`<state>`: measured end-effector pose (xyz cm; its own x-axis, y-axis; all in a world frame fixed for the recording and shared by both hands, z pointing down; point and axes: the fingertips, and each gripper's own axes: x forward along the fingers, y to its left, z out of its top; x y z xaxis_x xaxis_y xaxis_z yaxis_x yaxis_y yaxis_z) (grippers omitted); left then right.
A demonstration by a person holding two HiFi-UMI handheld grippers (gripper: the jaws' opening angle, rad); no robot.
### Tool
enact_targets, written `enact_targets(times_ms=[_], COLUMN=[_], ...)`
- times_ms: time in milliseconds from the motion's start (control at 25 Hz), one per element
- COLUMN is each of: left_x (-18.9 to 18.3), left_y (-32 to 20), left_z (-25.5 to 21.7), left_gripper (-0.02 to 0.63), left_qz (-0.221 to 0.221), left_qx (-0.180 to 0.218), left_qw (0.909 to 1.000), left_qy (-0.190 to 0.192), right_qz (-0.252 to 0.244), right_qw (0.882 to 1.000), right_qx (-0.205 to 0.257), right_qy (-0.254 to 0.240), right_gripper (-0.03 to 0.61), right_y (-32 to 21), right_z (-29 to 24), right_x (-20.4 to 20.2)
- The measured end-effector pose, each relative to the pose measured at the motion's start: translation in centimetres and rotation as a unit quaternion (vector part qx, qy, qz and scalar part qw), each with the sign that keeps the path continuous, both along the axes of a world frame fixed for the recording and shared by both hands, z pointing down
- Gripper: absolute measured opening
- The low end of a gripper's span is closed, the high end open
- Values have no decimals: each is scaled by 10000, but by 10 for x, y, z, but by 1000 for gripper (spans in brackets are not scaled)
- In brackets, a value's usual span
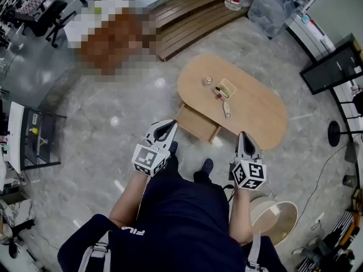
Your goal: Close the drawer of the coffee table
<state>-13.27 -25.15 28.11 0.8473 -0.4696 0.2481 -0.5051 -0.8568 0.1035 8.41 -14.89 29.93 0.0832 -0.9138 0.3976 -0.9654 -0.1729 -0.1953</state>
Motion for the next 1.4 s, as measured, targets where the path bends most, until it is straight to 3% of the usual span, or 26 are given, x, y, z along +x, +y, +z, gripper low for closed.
enact_targets(times_ms=[360,680,1080,1400], left_x=[-33,-12,3,8], left_y=[-62,-66,-57,-52], left_z=[12,23,31,76], left_gripper=[25,25,25,25], left_qz=[772,1272,1416,1259], left_qx=[-138,-185,-214,-283], left_qw=[9968,9914,9889,9897], left_qy=[-128,-263,-404,-616], right_qz=[909,1196,1106,1155], right_qw=[9958,9923,9930,9923], right_qx=[-64,-331,-376,-446], right_qy=[33,19,148,-1], right_gripper=[26,26,26,26], right_y=[-27,-14,-11,4], right_z=[7,28,33,73], right_x=[-38,-47,-34,-28])
